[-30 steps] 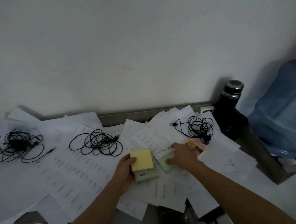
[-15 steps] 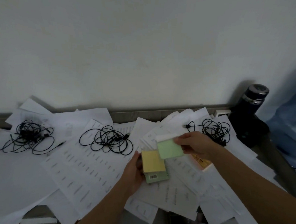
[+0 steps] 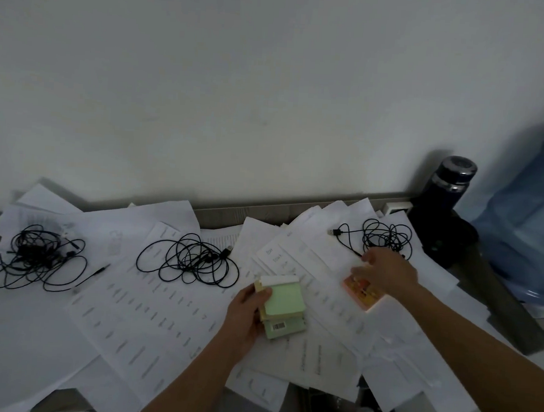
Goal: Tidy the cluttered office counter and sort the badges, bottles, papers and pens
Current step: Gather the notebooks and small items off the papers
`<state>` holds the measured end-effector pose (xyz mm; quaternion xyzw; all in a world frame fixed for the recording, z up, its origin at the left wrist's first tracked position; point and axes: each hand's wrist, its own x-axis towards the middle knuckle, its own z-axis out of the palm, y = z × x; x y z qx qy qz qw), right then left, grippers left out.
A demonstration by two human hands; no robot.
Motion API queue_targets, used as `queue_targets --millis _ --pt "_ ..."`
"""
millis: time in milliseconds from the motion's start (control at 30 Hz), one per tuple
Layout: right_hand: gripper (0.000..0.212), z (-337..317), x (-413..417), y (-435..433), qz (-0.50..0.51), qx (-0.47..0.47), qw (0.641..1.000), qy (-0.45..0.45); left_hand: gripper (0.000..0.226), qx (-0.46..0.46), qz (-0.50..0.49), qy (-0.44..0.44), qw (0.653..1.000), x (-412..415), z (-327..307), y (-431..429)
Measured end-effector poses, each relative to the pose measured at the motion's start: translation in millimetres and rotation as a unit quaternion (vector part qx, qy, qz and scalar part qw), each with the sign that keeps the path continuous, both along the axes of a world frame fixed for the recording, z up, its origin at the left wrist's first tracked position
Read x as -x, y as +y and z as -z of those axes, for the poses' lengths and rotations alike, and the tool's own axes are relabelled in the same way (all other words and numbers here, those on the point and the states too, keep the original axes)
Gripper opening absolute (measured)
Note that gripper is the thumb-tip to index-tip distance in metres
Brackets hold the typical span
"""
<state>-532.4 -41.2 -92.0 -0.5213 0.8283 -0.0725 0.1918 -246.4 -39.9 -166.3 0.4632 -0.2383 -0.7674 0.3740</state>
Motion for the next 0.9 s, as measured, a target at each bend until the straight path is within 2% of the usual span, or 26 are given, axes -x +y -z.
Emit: queue_targets --millis 33,100,200,367,500,567,633,700,733,833,900 --pt "0.051 0.9 14.3 4.4 0.006 -0.042 0.999 0.022 0.038 0.000 -0.003 0.005 1.000 -1.1 -1.2 0.0" --pt "0.068 9.3 33.0 14.7 0.016 -0.097 0.995 0.013 0.035 -0.001 0.001 0.012 1.000 -2.3 -2.9 -0.1" --pt "0.077 24.6 37.2 25.6 0.028 -0.112 0.993 -0.025 0.034 0.003 0.006 0.010 1.000 -2.4 -3.2 -1.1" --pt "0.061 28.8 29.5 28.6 0.106 -0.074 0.980 -0.150 0.038 0.008 0.009 -0.007 1.000 -2.2 -6.3 0.9" --pt "0.037 6.0 19.0 21.4 0.164 0.047 0.920 -0.353 0.044 0.005 0.000 -0.015 1.000 -0.4 -8.6 2.4" --pt "0.025 -13.2 12.2 13.2 0.149 0.089 0.902 -0.396 0.048 -0.007 -0.008 -0.016 1.000 0.1 -11.1 2.9" --pt "0.027 -33.0 4.4 3.0 0.123 0.111 0.885 -0.436 0.052 -0.016 -0.011 -0.016 1.000 0.6 -13.5 2.9" --pt "0.030 -49.2 -9.5 -7.0 0.076 0.092 0.862 -0.492 0.053 -0.019 -0.017 -0.012 1.000 0.4 -14.4 3.2" --pt "0.029 -54.9 -18.8 -11.2 0.045 0.067 0.861 -0.503 0.053 -0.020 -0.017 -0.009 1.000 1.1 -14.8 3.7" --pt "0.024 -52.6 -52.5 -23.6 -0.055 -0.018 0.894 -0.445 0.053 -0.027 -0.014 0.002 1.000 1.8 -16.7 4.7" --pt "0.021 -39.3 -73.9 -30.5 -0.088 -0.050 0.896 -0.432 0.054 -0.028 -0.015 0.008 0.999 1.4 -15.9 3.5"
